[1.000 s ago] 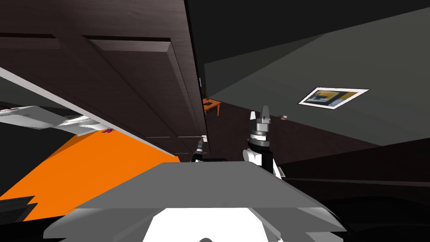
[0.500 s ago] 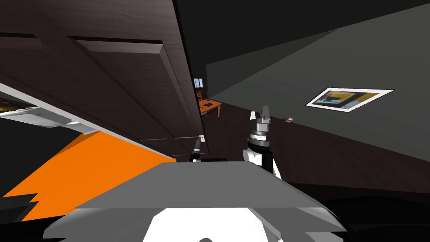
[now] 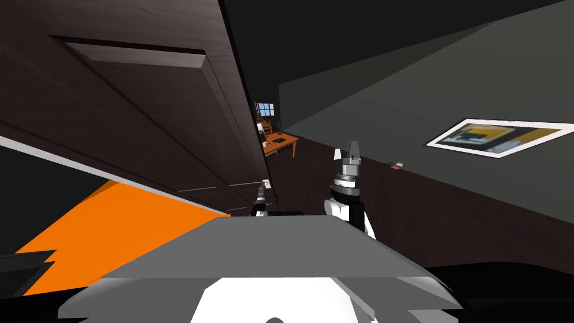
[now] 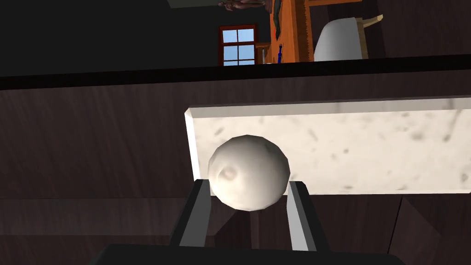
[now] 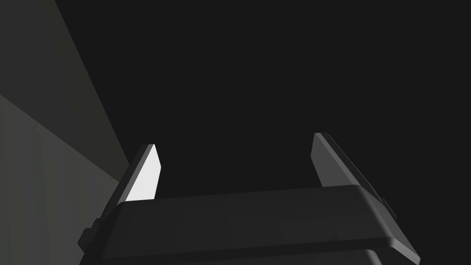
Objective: Push the door open
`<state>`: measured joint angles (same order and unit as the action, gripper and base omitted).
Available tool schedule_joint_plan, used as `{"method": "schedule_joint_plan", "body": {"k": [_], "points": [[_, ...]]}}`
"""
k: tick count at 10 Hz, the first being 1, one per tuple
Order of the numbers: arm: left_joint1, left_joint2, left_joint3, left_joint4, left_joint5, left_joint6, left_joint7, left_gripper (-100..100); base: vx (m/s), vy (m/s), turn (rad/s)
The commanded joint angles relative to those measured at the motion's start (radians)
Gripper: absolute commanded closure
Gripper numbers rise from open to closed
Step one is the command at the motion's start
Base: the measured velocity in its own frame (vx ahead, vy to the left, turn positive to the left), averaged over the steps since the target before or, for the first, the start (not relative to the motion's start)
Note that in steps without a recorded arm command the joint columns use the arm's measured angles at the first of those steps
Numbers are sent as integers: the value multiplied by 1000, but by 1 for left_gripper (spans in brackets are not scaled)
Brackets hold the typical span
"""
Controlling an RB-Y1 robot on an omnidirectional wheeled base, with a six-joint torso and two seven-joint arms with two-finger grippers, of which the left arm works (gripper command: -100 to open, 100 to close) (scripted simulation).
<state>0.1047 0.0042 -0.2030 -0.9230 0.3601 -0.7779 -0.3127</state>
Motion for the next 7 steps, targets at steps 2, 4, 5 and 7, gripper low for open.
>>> {"method": "schedule_joint_plan", "body": {"k": [2, 4, 5, 7], "points": [[-6, -32, 32, -2, 17, -3, -6, 100, 178, -80, 102], [-3, 1, 49, -3, 26, -4, -12, 100, 98, -27, 37], [-4, 8, 56, -3, 31, -4, -14, 100, 183, -69, 46], [-4, 19, 78, -4, 44, -7, -22, 100, 229, -62, 89]]}}
